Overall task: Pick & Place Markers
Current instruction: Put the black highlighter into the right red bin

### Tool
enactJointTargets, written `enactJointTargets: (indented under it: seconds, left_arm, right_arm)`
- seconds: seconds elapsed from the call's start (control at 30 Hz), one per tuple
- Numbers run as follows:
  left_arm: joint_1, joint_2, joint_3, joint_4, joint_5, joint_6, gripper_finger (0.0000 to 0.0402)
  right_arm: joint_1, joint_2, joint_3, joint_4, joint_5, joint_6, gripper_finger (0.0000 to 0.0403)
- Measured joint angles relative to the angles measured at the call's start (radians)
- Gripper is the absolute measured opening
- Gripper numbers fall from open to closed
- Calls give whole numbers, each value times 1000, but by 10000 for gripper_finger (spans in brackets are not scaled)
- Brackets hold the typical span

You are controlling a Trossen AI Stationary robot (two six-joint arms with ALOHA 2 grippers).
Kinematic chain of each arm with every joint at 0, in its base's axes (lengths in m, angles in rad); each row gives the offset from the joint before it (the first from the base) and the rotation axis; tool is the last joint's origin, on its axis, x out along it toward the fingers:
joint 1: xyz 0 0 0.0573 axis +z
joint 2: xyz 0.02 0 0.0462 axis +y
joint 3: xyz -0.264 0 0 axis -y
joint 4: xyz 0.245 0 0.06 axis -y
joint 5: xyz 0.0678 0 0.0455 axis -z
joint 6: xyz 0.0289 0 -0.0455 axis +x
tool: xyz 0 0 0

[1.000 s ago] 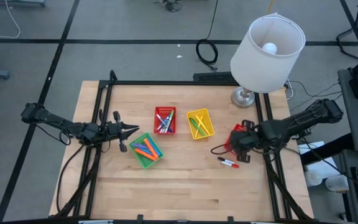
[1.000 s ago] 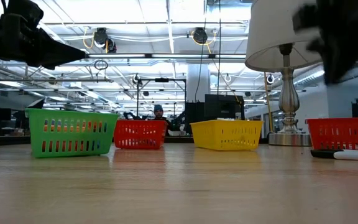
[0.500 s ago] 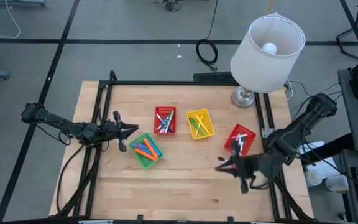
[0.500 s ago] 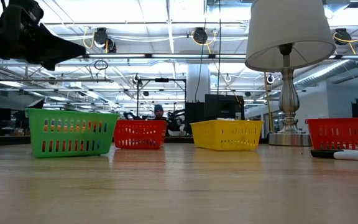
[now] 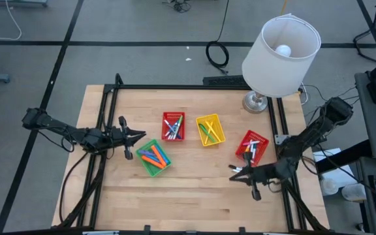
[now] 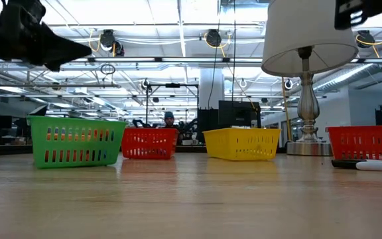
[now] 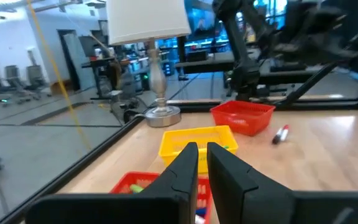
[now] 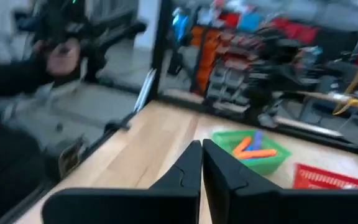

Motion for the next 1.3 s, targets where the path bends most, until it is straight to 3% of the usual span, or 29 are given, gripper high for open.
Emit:
enactJointTargets:
  seconds: [0.13, 0.27, 0.43, 0.57, 0.67, 0.87, 1.03, 1.3]
  left_arm:
    - [0, 49, 75, -3, 67, -38, 44]
    - [0, 229, 181, -1, 139, -106, 43]
    - [0, 605, 383, 54, 201, -157, 14]
    - [-2, 981, 605, 227, 398, -68, 9]
    - [-2, 1215, 811, 202, 469, -34, 22]
    - [36, 1517, 1275, -134, 546, 1, 5]
    - [82, 1731, 1610, -344, 614, -32, 15]
    - [125, 2018, 1964, -613, 638, 3, 17]
  right_arm:
    - [1, -62, -81, 160, 63, 0, 1]
    - [2, -144, -99, 165, 70, -42, 1]
    - [5, -213, -99, 160, 68, -78, 1]
    - [17, -231, -99, 159, 66, -77, 1]
    - [38, -233, -99, 161, 66, -78, 1]
    - [76, -245, -99, 161, 68, -111, 1]
    - [99, -259, -99, 153, 69, -132, 1]
    - [132, -271, -99, 125, 72, -137, 1]
